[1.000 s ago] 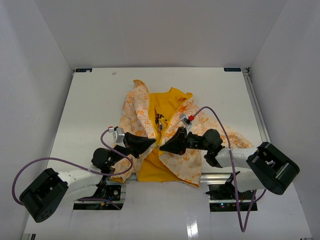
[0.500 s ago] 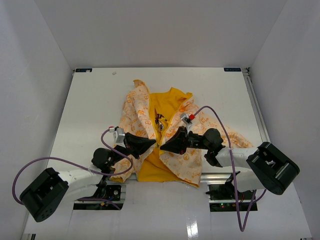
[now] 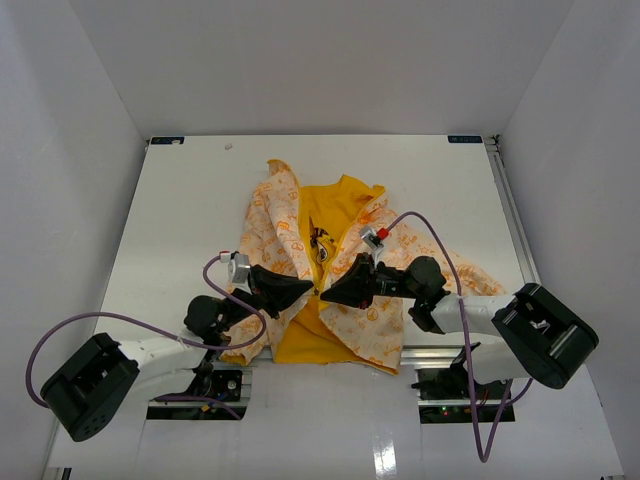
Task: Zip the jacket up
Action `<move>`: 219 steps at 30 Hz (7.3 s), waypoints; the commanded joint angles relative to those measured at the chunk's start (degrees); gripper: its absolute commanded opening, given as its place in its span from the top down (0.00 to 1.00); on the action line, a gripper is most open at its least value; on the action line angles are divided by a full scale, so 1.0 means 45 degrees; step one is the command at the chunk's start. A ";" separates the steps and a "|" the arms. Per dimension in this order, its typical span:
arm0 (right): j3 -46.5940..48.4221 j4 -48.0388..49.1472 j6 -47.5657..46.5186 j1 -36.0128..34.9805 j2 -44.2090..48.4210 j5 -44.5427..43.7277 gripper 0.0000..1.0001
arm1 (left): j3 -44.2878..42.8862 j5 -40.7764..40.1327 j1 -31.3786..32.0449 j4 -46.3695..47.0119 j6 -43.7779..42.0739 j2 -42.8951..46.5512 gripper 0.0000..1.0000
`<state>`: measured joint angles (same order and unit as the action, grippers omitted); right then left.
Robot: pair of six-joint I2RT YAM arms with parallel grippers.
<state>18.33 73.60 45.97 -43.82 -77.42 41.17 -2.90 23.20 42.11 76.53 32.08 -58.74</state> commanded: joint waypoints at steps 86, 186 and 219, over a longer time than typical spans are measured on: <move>0.0218 0.7185 0.0344 0.0773 0.0174 0.0878 0.92 | 0.0442 0.1869 0.0128 0.6177 0.0489 -0.0950 1.00; 0.2028 0.6847 0.1257 0.2180 -0.1337 0.3281 0.92 | -0.3196 -0.1364 0.0127 -1.2911 -0.1132 0.6846 0.39; 0.1943 0.6202 0.0814 0.2180 -0.1135 0.3137 0.92 | -0.5200 -0.2484 0.0115 -1.6372 0.2727 0.4257 0.35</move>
<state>25.82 74.96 50.61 -34.13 -83.83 55.80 -19.81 12.38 42.50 10.78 39.24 -36.97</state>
